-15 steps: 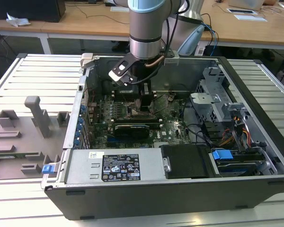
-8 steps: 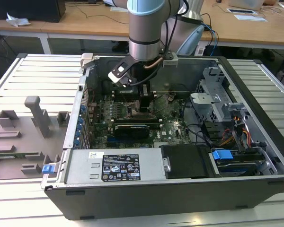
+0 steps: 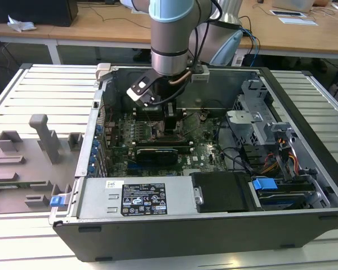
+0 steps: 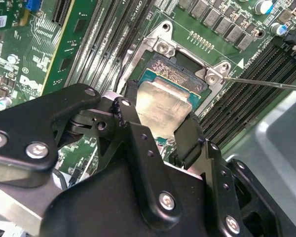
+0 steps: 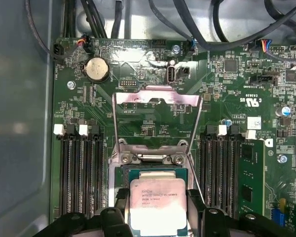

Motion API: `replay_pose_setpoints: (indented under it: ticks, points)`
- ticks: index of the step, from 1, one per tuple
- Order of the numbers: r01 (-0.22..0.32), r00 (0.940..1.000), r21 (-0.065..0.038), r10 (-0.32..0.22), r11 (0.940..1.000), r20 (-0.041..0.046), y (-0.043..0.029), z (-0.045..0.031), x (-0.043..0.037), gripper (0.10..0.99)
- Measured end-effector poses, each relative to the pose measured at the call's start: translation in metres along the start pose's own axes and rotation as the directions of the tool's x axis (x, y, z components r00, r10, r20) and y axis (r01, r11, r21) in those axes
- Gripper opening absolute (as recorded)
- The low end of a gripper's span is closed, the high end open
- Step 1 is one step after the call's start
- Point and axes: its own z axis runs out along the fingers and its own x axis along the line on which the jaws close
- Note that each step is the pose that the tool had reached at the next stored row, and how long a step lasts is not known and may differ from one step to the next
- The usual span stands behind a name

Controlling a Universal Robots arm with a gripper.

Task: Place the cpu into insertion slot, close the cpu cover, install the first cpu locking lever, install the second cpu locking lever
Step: 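Place the cpu into insertion slot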

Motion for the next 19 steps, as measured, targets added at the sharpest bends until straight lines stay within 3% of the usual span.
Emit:
replay_pose_setpoints:
  ticks: [19]
  points:
    - [-0.013,0.9999,0.000,0.013,0.9999,0.0005,-0.0046,0.0099,0.0027,0.545]
